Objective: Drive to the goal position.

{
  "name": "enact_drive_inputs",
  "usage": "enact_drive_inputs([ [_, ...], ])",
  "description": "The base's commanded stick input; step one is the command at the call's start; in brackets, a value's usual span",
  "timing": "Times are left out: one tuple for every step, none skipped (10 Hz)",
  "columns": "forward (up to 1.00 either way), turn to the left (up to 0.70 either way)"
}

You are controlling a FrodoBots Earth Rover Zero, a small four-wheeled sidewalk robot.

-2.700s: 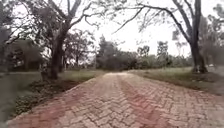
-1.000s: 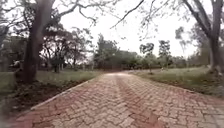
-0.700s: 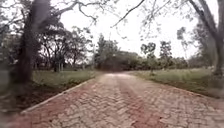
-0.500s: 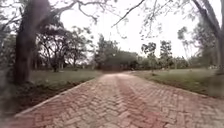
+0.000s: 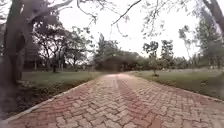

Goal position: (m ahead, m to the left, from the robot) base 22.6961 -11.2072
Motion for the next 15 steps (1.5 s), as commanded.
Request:
enact_drive_inputs([
  [0.70, 0.00],
  [0.70, 0.00],
  [0.70, 0.00],
  [0.70, 0.00],
  [0.70, 0.00],
  [0.70, 0.00],
  [0.70, 0.00],
  [0.70, 0.00],
  [0.70, 0.00],
  [0.70, 0.00],
  [0.70, 0.00],
  [0.70, 0.00],
  [0.70, 0.00],
  [0.70, 0.00],
  [0.70, 0.00],
])
